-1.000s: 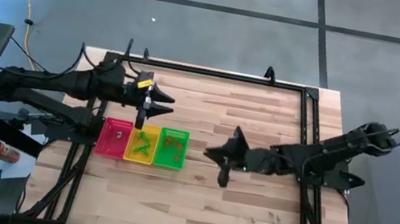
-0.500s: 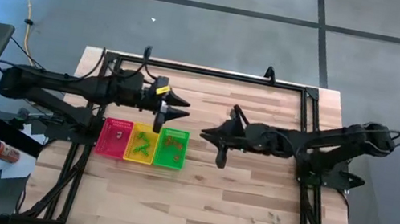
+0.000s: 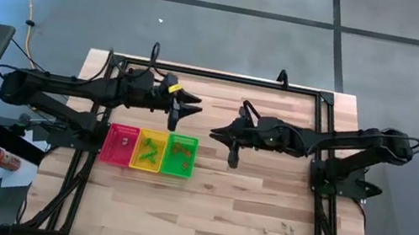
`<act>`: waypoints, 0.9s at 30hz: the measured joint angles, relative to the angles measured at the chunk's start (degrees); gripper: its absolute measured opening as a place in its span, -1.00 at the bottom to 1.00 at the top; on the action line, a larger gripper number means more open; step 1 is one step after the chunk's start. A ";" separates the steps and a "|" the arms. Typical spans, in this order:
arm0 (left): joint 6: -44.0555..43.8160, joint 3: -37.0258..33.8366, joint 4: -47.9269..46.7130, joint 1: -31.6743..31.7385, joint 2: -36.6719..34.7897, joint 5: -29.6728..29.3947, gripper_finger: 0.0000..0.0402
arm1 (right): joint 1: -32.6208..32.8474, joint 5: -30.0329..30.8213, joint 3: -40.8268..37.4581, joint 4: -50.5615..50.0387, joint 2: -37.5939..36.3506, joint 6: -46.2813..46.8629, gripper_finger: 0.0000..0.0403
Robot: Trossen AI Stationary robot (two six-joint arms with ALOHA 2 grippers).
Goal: Sort Halloween decoration
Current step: Put the white skull toy into the red bin
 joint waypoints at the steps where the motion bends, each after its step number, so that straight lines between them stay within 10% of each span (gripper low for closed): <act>1: 0.02 0.00 -0.04 0.38 -0.42 0.28 -0.22 | -0.16 -0.01 0.00 0.17 0.00 0.11 -0.83; 12: 1.58 0.00 -1.69 4.17 -13.84 1.84 -0.22 | -1.09 0.86 0.04 5.23 3.63 0.41 -0.83; 27: 1.52 0.04 -2.25 4.23 -23.81 1.88 -0.22 | -1.03 -2.73 16.82 26.21 36.40 4.51 -0.83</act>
